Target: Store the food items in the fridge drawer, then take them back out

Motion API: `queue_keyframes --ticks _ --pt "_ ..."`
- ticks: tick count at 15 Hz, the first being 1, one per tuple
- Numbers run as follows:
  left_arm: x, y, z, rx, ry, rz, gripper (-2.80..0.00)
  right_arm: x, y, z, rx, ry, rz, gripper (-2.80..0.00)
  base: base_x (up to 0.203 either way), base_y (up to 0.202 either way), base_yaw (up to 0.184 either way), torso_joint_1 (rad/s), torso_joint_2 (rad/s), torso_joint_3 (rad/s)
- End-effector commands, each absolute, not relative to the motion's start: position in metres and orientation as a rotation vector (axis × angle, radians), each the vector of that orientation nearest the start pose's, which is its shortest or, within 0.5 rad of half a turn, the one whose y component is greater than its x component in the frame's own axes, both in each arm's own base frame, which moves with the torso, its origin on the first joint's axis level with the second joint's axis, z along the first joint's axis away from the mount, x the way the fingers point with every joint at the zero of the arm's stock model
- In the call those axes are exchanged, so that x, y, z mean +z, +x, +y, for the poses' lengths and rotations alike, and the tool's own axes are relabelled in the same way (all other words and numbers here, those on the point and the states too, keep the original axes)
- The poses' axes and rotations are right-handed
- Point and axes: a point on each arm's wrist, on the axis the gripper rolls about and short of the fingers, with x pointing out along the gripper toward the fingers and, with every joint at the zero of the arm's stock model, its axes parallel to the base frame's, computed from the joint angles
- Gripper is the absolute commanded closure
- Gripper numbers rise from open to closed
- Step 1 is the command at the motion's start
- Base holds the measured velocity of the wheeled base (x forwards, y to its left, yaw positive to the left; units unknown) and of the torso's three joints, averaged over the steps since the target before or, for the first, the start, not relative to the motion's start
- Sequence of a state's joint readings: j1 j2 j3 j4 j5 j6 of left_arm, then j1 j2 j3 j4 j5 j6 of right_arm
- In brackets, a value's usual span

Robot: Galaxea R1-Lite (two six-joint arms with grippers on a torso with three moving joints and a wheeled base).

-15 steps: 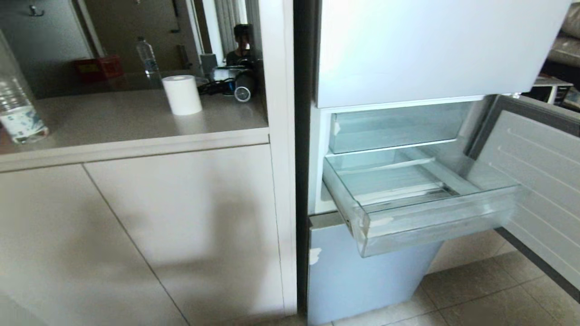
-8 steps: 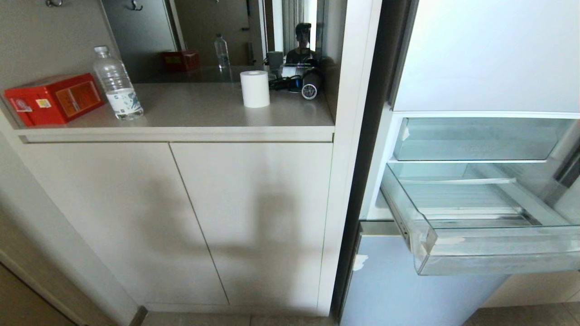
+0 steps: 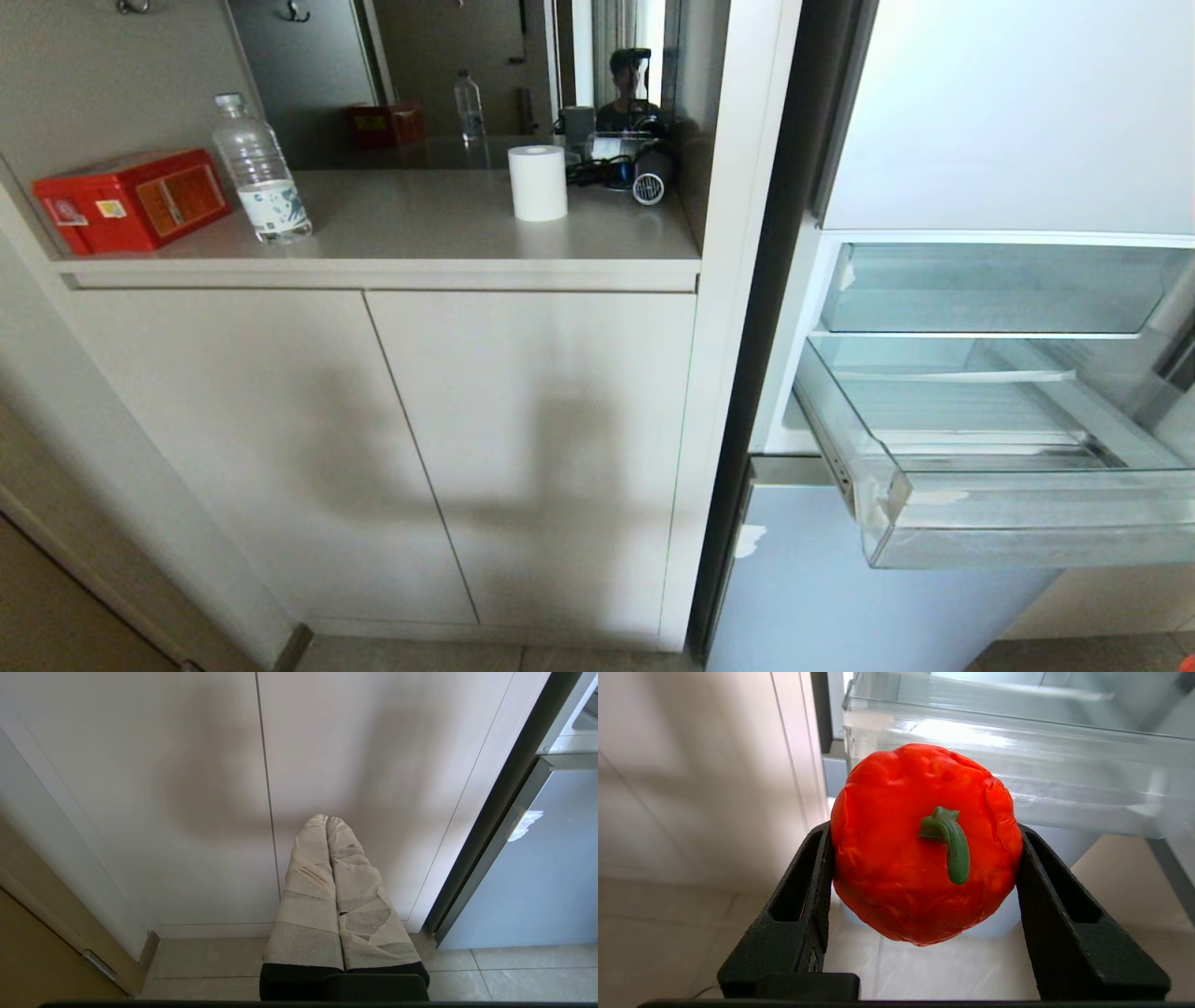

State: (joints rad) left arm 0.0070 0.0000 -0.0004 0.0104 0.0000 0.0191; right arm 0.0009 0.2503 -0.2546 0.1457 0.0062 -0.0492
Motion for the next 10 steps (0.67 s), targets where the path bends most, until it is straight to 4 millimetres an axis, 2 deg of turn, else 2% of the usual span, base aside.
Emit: queue_keyframes --ticks 1,3,5,8,10 --pt "0.075 -0.023 0.0 0.008 0.02 0.011 0.0 0.171 0.034 0.0 0.005 -0.01 0.348 0.0 0.0 0.0 0.0 0.0 0.0 0.0" --pt "0.074 -0.023 0.0 0.008 0.02 0.012 0.0 0.196 0.078 0.0 -0.008 0.031 0.443 0.0 0.0 0.0 0.0 0.0 0.0 0.0" --pt "0.074 -0.023 0.0 0.008 0.018 0.012 0.0 0.207 0.123 -0.002 -0.032 0.059 0.51 0.0 0.0 0.0 0.0 0.0 0.0 0.0" --pt "0.075 -0.023 0.0 0.008 0.019 0.011 0.0 0.205 0.188 -0.007 -0.087 0.094 0.542 0.0 0.0 0.0 0.0 0.0 0.0 0.0" --pt "0.074 -0.023 0.0 0.008 0.02 0.012 0.0 0.202 0.219 -0.011 -0.117 0.119 0.547 0.0 0.0 0.0 0.0 0.0 0.0 0.0"
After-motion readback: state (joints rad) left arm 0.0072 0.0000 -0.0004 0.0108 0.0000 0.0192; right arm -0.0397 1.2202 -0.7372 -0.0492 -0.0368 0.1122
